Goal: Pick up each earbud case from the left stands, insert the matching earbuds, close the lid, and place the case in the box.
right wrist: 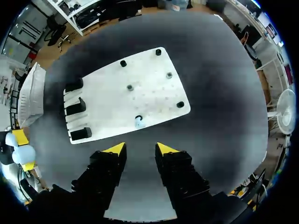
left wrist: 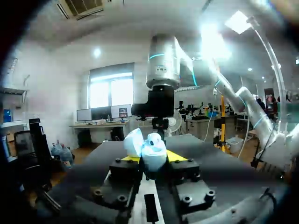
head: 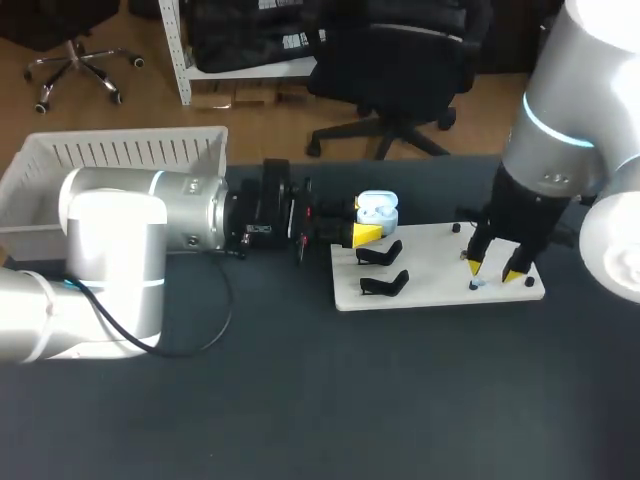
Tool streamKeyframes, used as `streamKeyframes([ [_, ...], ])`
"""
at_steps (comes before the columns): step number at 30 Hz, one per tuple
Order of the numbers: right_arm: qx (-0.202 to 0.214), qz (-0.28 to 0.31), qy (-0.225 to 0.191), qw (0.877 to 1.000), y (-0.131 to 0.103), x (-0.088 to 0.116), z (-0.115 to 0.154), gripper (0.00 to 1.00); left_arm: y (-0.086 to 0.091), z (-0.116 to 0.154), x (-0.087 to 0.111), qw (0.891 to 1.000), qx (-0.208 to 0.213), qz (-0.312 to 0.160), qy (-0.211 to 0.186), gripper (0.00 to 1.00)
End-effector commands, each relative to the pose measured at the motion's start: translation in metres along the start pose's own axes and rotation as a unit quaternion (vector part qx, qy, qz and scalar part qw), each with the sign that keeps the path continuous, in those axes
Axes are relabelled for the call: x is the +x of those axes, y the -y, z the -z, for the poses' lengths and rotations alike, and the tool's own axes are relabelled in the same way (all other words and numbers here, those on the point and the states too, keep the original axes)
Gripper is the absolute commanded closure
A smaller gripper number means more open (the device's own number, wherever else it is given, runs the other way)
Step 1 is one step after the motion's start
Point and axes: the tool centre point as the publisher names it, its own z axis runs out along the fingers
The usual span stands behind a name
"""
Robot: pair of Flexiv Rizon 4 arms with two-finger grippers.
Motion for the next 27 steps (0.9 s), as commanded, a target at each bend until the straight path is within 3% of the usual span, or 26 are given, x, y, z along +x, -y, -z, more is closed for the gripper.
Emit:
streamKeyframes([
  [1, 0.007, 0.003, -0.001, 1.000, -0.003, -0.010, -0.019, 0.61, 0.000, 0.000, 0.000, 1.000, -0.001, 0.000, -0.001, 1.00],
  [12, 0.007, 0.004, 0.005, 1.000, -0.002, -0.022, -0.035, 0.59, 0.000, 0.000, 0.000, 1.000, -0.001, 0.000, -0.001, 1.00],
  [27, 0.012, 0.002, 0.000, 1.000, -0.001, -0.023, -0.047, 0.62, 0.000, 0.000, 0.000, 1.000, -0.001, 0.000, -0.001, 1.00],
])
